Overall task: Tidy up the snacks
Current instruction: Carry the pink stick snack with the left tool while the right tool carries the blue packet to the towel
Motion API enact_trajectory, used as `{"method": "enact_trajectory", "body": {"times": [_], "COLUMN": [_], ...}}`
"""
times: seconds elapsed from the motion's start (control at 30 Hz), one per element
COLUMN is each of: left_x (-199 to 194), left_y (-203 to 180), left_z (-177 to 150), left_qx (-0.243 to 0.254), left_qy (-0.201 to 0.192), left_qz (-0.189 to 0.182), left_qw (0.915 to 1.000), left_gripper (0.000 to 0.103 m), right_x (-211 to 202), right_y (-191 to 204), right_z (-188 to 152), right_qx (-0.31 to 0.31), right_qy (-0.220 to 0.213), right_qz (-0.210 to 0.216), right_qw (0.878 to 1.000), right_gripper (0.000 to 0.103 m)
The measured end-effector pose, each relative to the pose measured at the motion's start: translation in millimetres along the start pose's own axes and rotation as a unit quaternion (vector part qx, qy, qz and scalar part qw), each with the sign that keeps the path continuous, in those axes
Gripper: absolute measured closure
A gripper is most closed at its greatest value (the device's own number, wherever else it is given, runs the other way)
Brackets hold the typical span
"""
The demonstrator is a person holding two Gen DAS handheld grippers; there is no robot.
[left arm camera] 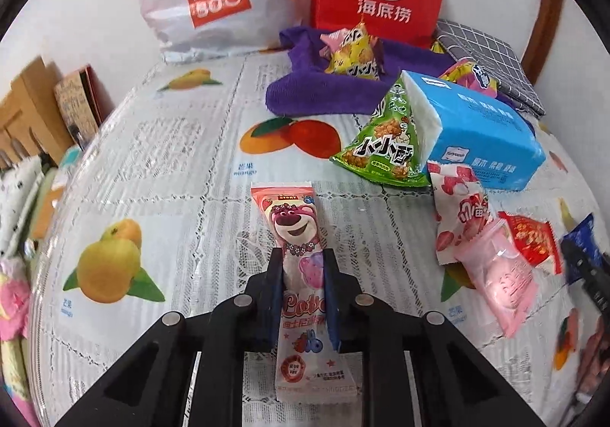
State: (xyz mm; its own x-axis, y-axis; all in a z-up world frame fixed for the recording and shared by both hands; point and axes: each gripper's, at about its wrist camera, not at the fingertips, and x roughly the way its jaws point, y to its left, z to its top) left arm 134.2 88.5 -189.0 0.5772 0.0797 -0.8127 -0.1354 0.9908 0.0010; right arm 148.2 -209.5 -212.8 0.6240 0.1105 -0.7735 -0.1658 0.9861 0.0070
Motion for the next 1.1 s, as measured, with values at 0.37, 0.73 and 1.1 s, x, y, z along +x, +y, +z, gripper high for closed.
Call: {"method": "enact_trajectory", "body": {"times": [0.37,0.73,1.1], "left_x": [-1,-1,0], "left_y": [3,3,2], "left_z": [-1,-2,-2], "left_qx": [-0.011,-0.012,-0.014], "left_qy": [-0.005,-0.006,-0.007], "left_qz": [-0.013,-0.015,-0.016], "left_qw": [0.9998,0.9998,0.9998], "left_gripper": [0.081,0.081,0.080], "right_x": [0,1,-2], "right_y": [1,-8,-16], "right_z": [1,2,1], "right_qx": [0.001,0.020,0.046], "right_qy": [0.004,0.009,-0.003], "right_qz": [0.001,0.028,0.050], "right_qw": [1.000,0.999,0.998], "right_gripper": [0.082,0.079,0.082]}}
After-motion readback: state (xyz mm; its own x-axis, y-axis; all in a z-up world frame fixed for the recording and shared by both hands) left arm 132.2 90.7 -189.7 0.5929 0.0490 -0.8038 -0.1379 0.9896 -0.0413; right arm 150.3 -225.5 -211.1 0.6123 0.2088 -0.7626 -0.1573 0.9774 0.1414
